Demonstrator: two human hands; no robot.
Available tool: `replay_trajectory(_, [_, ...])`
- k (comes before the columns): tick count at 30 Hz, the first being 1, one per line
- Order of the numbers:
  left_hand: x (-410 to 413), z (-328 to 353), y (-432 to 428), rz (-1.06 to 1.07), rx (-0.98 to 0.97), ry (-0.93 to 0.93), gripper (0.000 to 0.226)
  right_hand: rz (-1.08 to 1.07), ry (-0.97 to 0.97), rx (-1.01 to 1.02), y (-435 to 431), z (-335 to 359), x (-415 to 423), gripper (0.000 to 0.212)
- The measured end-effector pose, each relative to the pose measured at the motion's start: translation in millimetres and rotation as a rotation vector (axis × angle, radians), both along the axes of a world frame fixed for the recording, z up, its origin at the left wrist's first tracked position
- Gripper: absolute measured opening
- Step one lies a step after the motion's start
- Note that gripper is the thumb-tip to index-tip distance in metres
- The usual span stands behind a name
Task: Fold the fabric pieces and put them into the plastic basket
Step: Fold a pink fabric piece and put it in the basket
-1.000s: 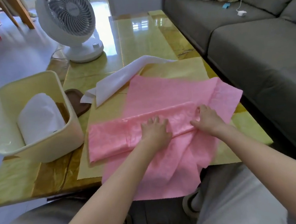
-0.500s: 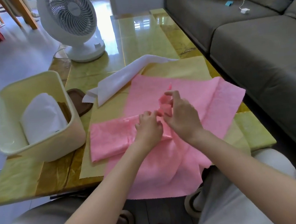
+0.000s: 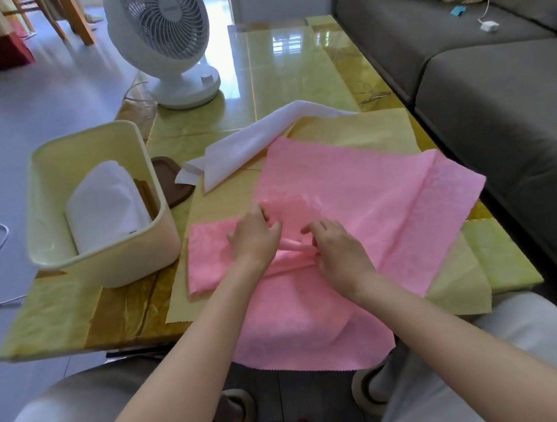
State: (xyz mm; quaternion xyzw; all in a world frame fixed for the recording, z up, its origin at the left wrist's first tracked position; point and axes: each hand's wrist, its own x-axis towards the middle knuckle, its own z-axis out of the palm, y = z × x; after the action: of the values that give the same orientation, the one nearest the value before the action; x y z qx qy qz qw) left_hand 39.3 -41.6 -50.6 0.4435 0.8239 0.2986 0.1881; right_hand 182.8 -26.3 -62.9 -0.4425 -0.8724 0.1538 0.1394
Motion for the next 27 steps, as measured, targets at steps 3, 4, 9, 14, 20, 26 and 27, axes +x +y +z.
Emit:
replay_trajectory(3, [-3,-7,1,-0.007,-0.106,0.037,0.008,0.024,-0.084,-0.009,0,-4,7,0.042])
replay_trajectory(4, [-4,-10,2,-0.021,-0.144,0.059,0.015,0.037,-0.092,-0.016,0,-5,9,0.039])
replay_trajectory(9, [-6,-14,2,-0.088,-0.217,0.15,0.032,0.117,-0.227,-0.082,0,6,14,0.04])
replay_trajectory(14, [-10,-8,-4,-0.142,-0.081,0.099,0.036,0.093,-0.214,-0.02,-2,20,1,0.028])
replay_trajectory(20, [-37,-1,-39,0.046,0.098,0.214,0.026,0.286,-0.002,-0.034,-28,11,-31,0.044])
replay_trajectory(26, [-52,-20,-70,0.164,-0.114,0.29,0.038,0.4,-0.145,-0.033,-46,-13,-49,0.048])
replay_trajectory(27, [-51,-21,-73,0.183,-0.112,0.263,0.04,0.408,-0.157,-0.025,-48,-16,-50,0.047])
